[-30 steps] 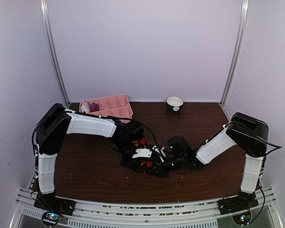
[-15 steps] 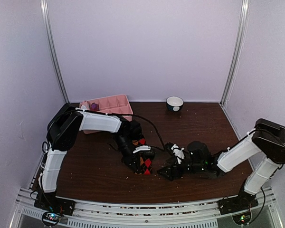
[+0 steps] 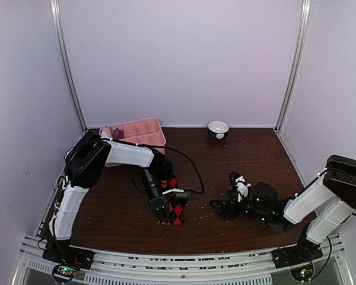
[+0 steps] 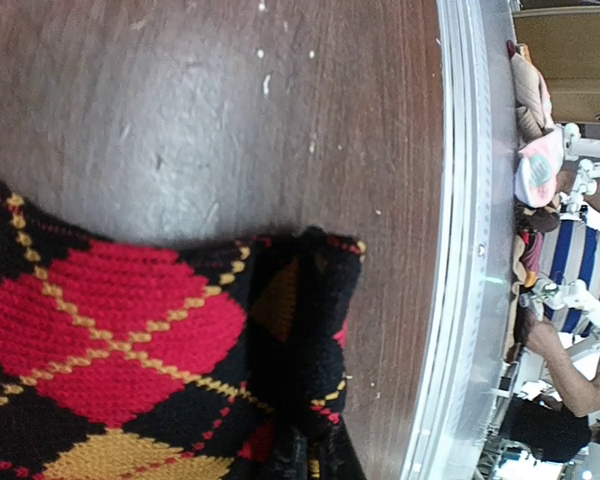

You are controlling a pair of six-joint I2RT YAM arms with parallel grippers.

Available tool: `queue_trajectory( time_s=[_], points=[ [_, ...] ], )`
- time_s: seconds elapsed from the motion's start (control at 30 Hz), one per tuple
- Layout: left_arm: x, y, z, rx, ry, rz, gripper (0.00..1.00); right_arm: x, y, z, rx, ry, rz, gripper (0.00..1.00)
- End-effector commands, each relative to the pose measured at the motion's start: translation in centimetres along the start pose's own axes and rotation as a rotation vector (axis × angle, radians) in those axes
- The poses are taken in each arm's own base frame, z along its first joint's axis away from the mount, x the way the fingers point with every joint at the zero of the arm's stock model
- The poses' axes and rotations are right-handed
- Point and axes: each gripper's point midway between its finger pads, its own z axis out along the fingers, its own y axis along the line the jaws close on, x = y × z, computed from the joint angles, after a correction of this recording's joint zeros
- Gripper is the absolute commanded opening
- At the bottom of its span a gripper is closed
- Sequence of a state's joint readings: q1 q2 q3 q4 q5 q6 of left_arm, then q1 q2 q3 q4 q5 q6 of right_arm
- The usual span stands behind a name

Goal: Roll the socks
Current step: Roll the sock at the center of the board.

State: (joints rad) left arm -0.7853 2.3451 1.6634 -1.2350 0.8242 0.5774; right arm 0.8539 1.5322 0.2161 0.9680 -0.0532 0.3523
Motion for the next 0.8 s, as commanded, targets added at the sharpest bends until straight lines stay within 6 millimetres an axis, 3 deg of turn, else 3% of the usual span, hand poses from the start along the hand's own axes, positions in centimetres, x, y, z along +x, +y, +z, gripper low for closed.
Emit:
queue_trajectory(
  time_s=[0.0,0.2,0.4,0.6,0.77],
  points=[
    [3.0,3.2,1.3,-0.037,0.1,-0.073,0.0,-0.6,4.8,-0.5,-0.105,-0.063,-0.26,1.0],
    [3.7,5.2,0.9,-0.093,0.136,-0.098,0.0,2.5,10.3,-0.1,-0.236,0.038,-0.584,0.87],
    [4.0,6.5,1.0,-0.133,0.163,-0.122,0.0,4.6,14.5,2.4,-0.379,0.132,-0.75,0.66],
    [4.5,7.1,1.2,-0.141,0.19,-0.138,0.0,5.9,17.4,4.9,-0.5,0.199,-0.851,0.5],
    [4.5,7.3,1.2,-0.151,0.199,-0.137,0.0,6.7,17.8,6.3,-0.519,0.233,-0.9,0.47]
  ],
)
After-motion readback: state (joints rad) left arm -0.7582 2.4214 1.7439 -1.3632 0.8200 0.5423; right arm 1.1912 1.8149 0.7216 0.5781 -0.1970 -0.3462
